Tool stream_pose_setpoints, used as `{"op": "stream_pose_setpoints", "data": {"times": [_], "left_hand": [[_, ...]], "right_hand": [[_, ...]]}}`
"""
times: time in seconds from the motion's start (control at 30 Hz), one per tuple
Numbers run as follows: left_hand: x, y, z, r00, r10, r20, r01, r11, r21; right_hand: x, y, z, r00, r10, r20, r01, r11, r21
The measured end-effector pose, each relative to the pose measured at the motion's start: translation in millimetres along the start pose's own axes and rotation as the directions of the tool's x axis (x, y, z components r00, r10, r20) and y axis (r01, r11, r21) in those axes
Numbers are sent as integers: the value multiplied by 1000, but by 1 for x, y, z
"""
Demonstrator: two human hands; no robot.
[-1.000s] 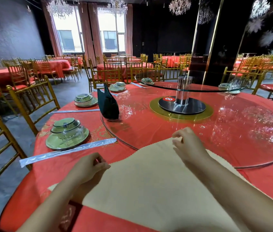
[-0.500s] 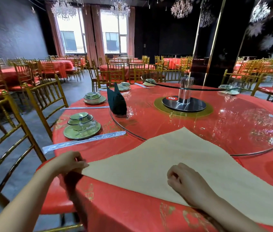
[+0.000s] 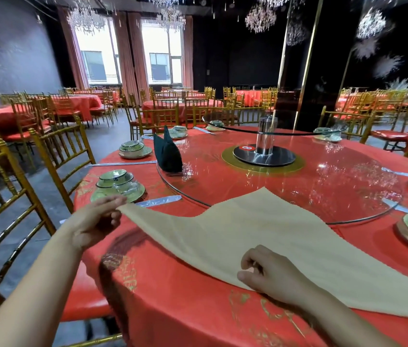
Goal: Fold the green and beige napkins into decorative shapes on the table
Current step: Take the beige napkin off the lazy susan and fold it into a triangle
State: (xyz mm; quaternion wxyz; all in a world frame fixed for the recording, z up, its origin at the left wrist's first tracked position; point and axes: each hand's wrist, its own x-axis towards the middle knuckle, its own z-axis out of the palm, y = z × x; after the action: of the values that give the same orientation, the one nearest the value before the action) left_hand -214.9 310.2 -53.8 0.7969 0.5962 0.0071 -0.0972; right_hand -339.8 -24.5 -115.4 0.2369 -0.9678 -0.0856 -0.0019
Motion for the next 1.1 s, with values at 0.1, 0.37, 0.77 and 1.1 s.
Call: {"op": "stream_pose_setpoints", "data": {"times": [0.1, 0.37, 0.77, 1.1], "left_hand": [[4, 22, 48, 993, 37, 114, -34, 999, -27], [56, 27, 187, 935, 59, 350, -178, 931, 319], [152, -60, 285, 976, -30, 217, -149, 639, 755], [177, -90, 294, 997, -13, 80, -61, 530, 846]], "right_hand": [[-1, 4, -4, 999, -13, 31, 11, 998, 63], [20, 40, -30, 954, 280, -109, -182, 827, 531], [168, 125, -88, 839, 480, -256, -475, 876, 87], [209, 126, -87, 807, 573, -141, -568, 819, 76]]}}
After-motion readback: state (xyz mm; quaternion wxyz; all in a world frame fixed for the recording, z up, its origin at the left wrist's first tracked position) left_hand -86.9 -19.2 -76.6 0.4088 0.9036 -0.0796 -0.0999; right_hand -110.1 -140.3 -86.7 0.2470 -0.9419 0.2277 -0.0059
